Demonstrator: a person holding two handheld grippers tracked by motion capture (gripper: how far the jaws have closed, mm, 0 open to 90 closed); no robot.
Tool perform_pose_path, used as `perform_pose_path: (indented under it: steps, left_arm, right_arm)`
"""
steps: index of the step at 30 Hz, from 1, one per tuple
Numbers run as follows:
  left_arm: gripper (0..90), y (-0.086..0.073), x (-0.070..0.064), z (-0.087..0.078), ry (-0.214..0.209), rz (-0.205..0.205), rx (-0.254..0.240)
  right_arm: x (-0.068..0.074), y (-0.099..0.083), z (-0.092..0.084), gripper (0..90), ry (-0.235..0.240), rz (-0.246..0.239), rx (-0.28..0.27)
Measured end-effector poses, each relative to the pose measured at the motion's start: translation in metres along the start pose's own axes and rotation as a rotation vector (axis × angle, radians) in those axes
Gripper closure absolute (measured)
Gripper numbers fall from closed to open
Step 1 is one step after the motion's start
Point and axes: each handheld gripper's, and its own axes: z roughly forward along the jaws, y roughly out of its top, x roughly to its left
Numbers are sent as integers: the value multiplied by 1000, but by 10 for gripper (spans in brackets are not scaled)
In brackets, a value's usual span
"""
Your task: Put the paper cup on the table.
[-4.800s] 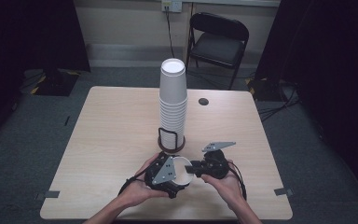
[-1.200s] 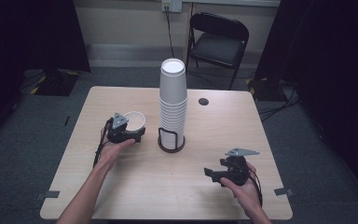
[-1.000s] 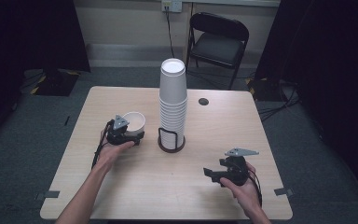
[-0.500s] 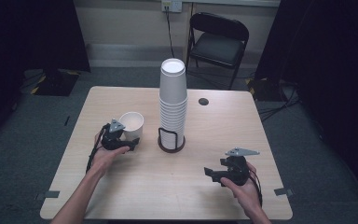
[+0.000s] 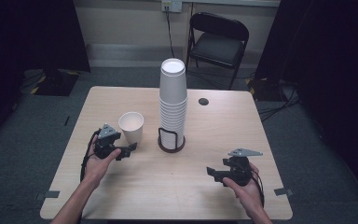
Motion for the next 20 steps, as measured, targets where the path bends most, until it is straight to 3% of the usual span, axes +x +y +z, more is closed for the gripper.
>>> perform_pose_path:
  steps: [3,5,8,10,14,20]
  left_arm:
    - [165,1,-11,-11,-30,19,-6]
    - [165,0,-18,-18,-62,4,-13]
    - [165,-3,-30,-29,-43,35,-14]
    - [165,-6,-36,-36,-50,21,-24]
    - [165,-19,-49,-46,-26,29,-24]
    - [161,-41,-59,-47,-31,68,-23]
  right_arm:
    - [-1,0,0,177,-3,5,-5]
    - [-2,0,-1,187,-6,5,-5]
    - [-1,0,-2,187,-9,-2,-9]
    - [-2,0,-2,187,-11,1,-8]
    - [-3,-2,-2,184,-19,3,-4]
    - [-8,-8,3,183,-71,-7,13]
